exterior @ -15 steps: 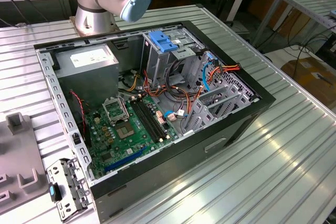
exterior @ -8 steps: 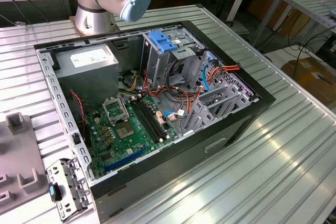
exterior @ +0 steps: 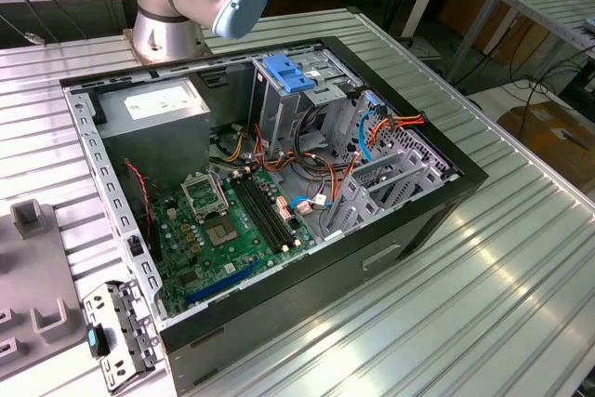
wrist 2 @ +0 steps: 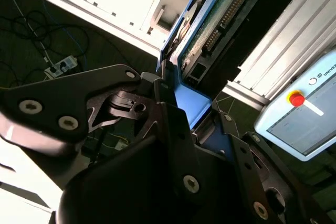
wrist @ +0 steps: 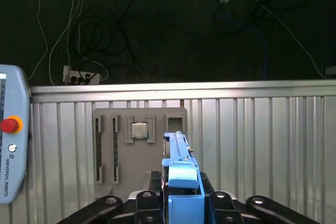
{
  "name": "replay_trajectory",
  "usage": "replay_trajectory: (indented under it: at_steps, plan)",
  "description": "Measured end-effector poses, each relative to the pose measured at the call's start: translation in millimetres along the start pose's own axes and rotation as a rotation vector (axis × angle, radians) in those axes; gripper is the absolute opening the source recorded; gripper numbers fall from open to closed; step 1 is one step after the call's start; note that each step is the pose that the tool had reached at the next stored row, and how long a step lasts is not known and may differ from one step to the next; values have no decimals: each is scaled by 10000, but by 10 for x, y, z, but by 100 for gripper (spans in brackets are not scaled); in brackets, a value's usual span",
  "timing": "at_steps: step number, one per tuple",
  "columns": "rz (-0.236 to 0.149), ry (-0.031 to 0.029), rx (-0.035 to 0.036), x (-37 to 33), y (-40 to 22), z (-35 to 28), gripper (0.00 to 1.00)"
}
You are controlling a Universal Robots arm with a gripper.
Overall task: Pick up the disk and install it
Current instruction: 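Pick up the disk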
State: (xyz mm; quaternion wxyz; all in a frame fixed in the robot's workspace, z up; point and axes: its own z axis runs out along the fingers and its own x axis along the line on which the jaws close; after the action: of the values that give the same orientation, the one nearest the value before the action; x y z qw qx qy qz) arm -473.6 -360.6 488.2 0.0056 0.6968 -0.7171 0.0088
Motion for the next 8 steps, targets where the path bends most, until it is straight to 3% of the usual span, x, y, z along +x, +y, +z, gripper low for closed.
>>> replay_trajectory:
  at_steps: [8]
  plan:
    - [-1, 1, -1, 0, -20, -4, 37]
